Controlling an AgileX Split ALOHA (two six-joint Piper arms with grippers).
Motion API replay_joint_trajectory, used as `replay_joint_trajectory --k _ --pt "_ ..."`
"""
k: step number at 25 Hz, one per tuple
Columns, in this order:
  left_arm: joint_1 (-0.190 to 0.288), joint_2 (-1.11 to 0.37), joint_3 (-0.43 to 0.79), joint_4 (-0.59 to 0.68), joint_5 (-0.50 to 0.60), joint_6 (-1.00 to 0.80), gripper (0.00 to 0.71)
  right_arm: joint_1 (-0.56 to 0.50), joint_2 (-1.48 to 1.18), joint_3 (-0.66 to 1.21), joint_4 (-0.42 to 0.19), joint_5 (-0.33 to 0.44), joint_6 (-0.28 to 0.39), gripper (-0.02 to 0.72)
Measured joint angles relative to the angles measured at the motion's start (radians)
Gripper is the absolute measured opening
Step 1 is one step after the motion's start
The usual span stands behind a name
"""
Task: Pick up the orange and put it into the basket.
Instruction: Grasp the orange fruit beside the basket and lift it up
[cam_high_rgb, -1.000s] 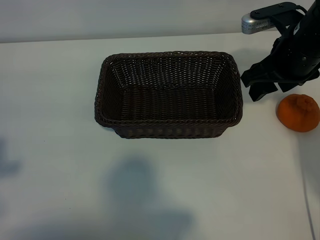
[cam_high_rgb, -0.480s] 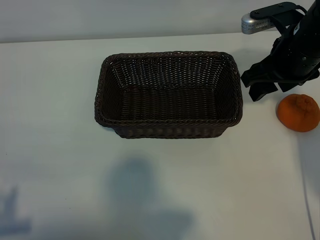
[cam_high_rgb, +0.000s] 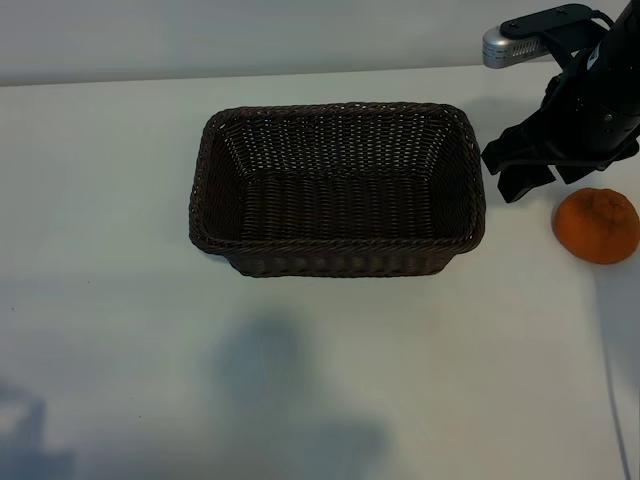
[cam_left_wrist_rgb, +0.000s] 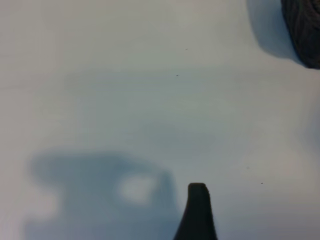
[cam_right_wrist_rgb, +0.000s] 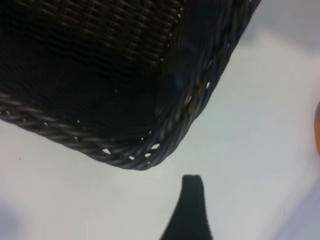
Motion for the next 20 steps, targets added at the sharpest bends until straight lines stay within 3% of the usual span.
replay_joint_trajectory --k 11,18,20 --pt "0.0 0.0 0.0 0.003 -0.028 -0.001 0.595 0.0 0.0 0.0 -0.004 -0.049 0.002 0.576" --pt "-0.056 0.0 0.0 0.003 -0.029 -0.001 0.595 -0.015 0.002 0.0 -0.163 -0.112 0.14 0.571" --pt "-0.066 0.0 0.0 0.003 -0.03 -0.001 0.595 -0.048 0.004 0.0 -0.182 -0.117 0.158 0.571"
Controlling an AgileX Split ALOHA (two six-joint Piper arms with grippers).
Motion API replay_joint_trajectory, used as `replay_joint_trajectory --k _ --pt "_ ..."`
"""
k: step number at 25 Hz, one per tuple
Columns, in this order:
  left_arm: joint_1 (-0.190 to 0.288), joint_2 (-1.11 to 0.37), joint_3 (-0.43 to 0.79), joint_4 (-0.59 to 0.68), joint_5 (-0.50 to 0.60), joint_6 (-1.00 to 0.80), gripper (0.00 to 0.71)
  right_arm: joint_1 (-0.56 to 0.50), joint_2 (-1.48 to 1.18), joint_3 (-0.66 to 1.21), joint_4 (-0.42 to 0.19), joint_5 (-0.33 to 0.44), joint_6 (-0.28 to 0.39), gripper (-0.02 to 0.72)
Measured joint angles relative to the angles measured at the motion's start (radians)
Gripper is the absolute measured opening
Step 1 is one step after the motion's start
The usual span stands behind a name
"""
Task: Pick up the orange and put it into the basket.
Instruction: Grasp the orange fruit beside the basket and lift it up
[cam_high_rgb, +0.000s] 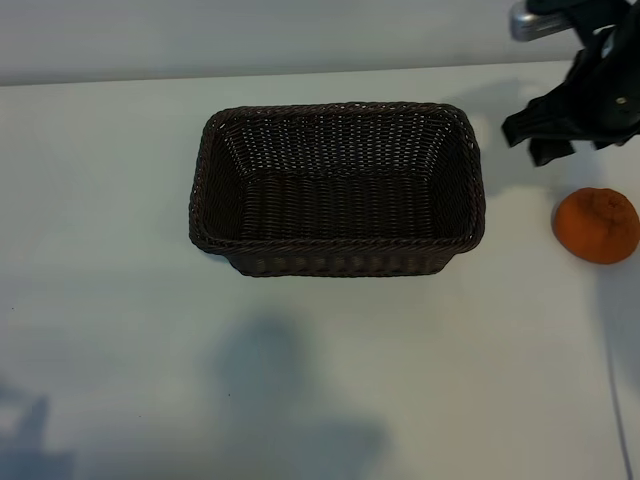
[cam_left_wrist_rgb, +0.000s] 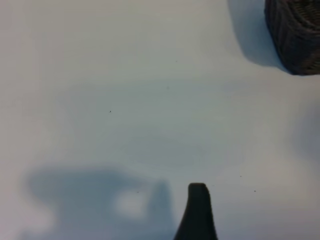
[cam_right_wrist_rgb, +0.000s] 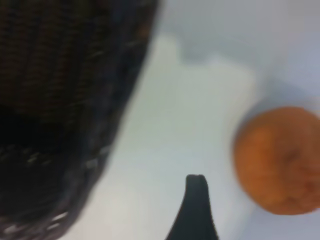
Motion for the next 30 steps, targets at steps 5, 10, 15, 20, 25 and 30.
replay_joint_trajectory --k 5,10,15,20,25,30 --pt "-0.005 -0.001 0.006 0.0 -0.002 0.0 0.594 -0.116 0.03 0.0 0.0 -0.001 0.005 0.58" --pt "-0.005 -0.039 0.006 0.0 -0.005 0.0 0.594 -0.191 0.072 0.0 0.059 -0.001 -0.042 0.58" --pt "-0.005 -0.058 0.006 0.0 -0.005 -0.001 0.594 -0.195 0.128 0.0 0.075 -0.002 -0.061 0.58" --pt "-0.005 -0.058 0.008 0.009 -0.005 -0.003 0.594 -0.195 0.189 0.0 0.074 -0.015 -0.062 0.58" --pt "-0.005 -0.058 0.017 0.03 0.002 -0.016 0.594 -0.195 0.235 0.0 0.071 -0.018 -0.062 0.58" --pt "-0.005 -0.058 0.017 0.03 0.002 -0.022 0.594 -0.195 0.263 0.0 0.071 -0.027 -0.062 0.58"
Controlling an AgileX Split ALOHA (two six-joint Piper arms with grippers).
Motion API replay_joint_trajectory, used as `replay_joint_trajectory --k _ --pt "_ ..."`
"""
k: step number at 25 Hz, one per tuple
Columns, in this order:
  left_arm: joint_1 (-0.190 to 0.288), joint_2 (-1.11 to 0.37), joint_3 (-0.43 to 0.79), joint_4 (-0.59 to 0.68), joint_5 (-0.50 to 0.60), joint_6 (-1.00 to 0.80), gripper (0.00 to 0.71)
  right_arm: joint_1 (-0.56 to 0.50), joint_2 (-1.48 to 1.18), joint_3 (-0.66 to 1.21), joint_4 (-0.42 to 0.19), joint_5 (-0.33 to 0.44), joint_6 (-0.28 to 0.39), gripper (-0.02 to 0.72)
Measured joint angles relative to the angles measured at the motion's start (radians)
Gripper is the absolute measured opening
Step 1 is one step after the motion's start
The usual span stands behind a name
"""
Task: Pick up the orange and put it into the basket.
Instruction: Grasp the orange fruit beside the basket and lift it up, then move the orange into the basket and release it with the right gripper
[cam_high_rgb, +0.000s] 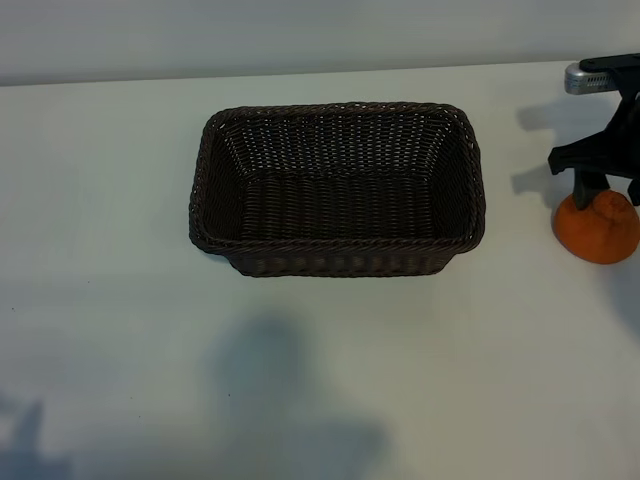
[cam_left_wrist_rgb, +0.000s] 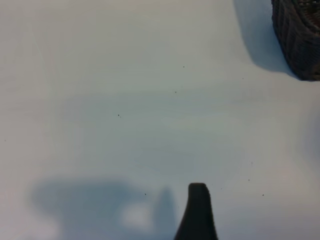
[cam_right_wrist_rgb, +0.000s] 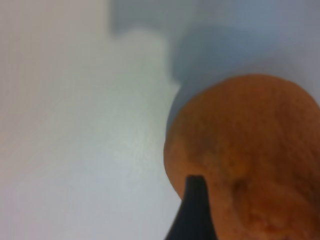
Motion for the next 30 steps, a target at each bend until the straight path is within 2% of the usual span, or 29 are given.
replay_joint_trajectory --k 6,8,10,14,15,23,30 --pt "0.0 0.0 0.0 0.0 0.0 -0.001 0.594 0.0 0.049 0.0 -0.003 -0.01 0.0 0.579" --pt "0.0 0.0 0.0 0.0 0.0 -0.001 0.594 0.0 0.053 0.0 -0.003 -0.01 0.0 0.554" --pt "0.0 0.0 0.0 0.0 0.0 -0.001 0.593 0.0 0.053 0.0 -0.003 -0.008 0.009 0.458" --pt "0.0 0.0 0.0 0.0 0.0 -0.001 0.593 0.0 0.053 0.0 -0.009 0.004 0.009 0.135" --pt "0.0 0.0 0.0 0.0 0.0 -0.001 0.593 0.0 0.052 0.0 -0.01 0.007 0.009 0.104" --pt "0.0 0.0 0.0 0.0 0.0 -0.001 0.593 0.0 -0.011 0.0 -0.022 0.051 0.004 0.087" --pt "0.0 0.0 0.0 0.0 0.0 -0.001 0.593 0.0 -0.188 -0.061 -0.022 0.181 0.0 0.083"
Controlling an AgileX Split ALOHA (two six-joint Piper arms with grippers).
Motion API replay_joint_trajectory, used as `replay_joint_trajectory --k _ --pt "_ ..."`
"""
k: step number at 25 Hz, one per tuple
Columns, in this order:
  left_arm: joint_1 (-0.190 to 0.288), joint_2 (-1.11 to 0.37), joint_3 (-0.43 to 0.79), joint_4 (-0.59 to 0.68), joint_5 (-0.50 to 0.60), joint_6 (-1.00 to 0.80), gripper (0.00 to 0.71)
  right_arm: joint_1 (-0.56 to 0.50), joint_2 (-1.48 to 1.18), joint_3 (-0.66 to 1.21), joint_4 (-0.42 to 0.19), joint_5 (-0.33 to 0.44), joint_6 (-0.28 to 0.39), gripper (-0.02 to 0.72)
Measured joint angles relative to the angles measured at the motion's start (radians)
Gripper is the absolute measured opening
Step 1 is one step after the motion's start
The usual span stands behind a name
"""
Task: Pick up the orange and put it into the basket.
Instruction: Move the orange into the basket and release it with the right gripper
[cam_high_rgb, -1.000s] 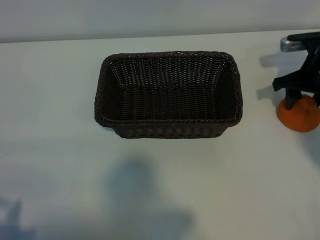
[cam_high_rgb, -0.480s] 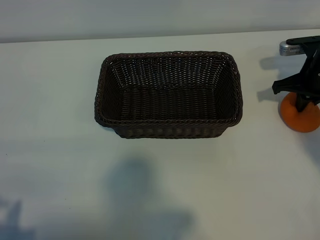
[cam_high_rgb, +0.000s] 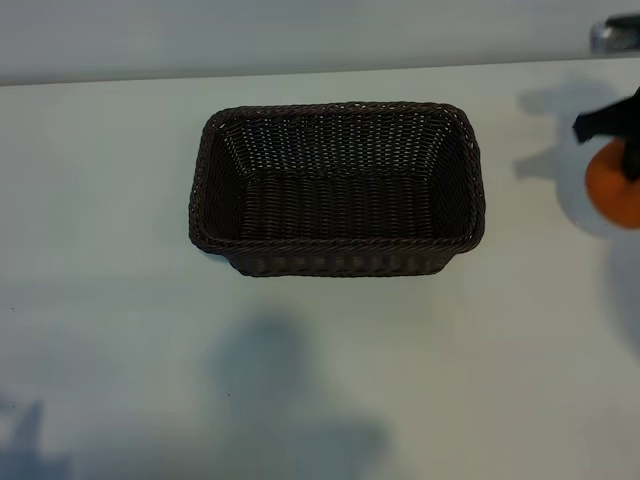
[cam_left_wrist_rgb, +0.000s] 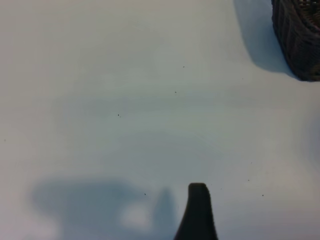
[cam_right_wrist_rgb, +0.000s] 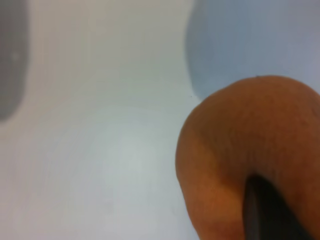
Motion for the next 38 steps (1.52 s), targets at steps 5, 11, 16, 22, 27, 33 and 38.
replay_joint_trajectory --k 5,11,16,22,27,33,38 --pt "0.0 0.0 0.0 0.0 0.0 0.0 0.593 0.0 -0.058 -0.048 0.0 0.043 -0.001 0.083" --pt "0.0 0.0 0.0 0.0 0.0 0.0 0.593 0.039 -0.058 -0.077 0.018 0.07 0.0 0.083" --pt "0.0 0.0 0.0 0.0 0.0 0.0 0.593 0.155 -0.058 -0.146 0.019 0.09 0.009 0.077" --pt "0.0 0.0 0.0 0.0 0.0 0.0 0.593 0.307 -0.049 -0.228 0.024 0.104 0.051 0.072" --pt "0.0 0.0 0.0 0.0 0.0 0.0 0.593 0.399 0.022 -0.304 0.024 0.128 0.069 0.072" --pt "0.0 0.0 0.0 0.0 0.0 0.0 0.592 0.476 0.162 -0.402 0.025 0.139 0.076 0.072" --pt "0.0 0.0 0.0 0.0 0.0 0.0 0.592 0.519 0.279 -0.47 0.023 0.121 0.076 0.072"
